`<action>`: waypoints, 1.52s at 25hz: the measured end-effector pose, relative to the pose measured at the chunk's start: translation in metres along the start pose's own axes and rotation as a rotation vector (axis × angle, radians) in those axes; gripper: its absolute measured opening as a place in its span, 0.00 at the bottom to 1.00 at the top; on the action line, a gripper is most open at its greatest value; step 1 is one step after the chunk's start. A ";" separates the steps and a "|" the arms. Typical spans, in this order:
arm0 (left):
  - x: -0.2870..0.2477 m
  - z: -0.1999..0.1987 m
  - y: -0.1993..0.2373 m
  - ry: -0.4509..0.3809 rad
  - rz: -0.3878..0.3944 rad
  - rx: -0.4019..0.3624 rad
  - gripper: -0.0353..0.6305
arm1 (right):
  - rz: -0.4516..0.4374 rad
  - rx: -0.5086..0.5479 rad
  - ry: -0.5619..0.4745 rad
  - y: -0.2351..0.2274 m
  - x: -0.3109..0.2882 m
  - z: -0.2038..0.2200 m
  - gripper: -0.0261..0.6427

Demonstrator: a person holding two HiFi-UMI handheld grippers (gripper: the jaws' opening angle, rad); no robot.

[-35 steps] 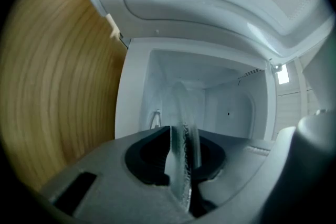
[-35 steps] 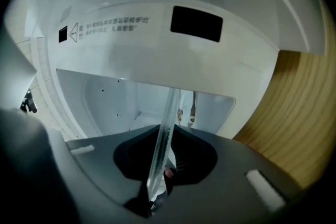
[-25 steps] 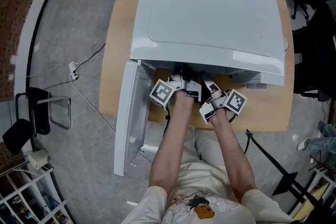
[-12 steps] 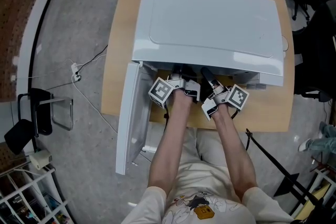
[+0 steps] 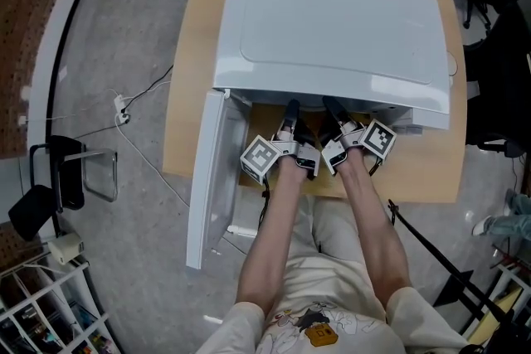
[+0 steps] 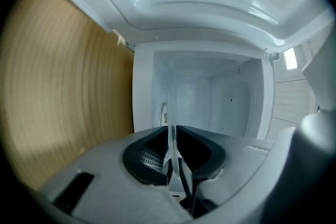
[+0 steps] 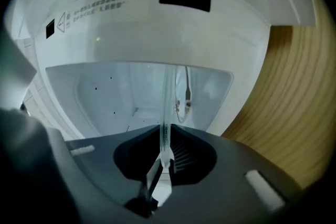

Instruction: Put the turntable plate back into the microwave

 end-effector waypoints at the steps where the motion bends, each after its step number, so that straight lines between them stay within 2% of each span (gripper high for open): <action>1: 0.001 0.002 0.003 0.006 -0.009 -0.004 0.12 | 0.003 0.002 -0.005 0.000 0.000 -0.002 0.11; 8: -0.008 -0.002 0.002 -0.001 -0.032 0.037 0.10 | 0.012 0.013 -0.005 0.002 -0.006 -0.006 0.12; 11: -0.014 -0.006 0.003 0.003 -0.060 0.012 0.10 | 0.014 0.005 0.039 0.003 -0.002 0.004 0.21; 12: -0.016 -0.007 0.005 0.008 -0.070 0.007 0.10 | 0.024 0.007 0.050 0.002 0.001 0.007 0.21; 16: -0.017 -0.008 0.006 0.011 -0.073 0.002 0.10 | 0.071 0.024 0.067 -0.009 0.004 0.009 0.12; 20: -0.011 -0.005 0.010 0.020 -0.116 0.000 0.10 | 0.115 0.012 0.047 -0.014 0.005 0.007 0.11; 25: -0.002 0.000 0.008 0.025 -0.101 0.020 0.07 | 0.133 0.037 0.025 -0.012 -0.002 -0.003 0.11; 32: -0.008 0.002 0.013 0.038 -0.126 0.054 0.09 | 0.202 0.033 0.026 -0.014 0.003 -0.003 0.11; 38: -0.013 0.004 0.016 0.065 -0.158 0.059 0.09 | 0.166 0.005 0.021 -0.003 0.011 0.007 0.09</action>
Point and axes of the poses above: the fingertips, and each gripper's own axes: x backward along the fingers, y to its left, z out of its underside, the point moved 1 cm from there along x, backward along the fingers, and after that the axes turned 5 degrees about -z, right-handed, at the moved point
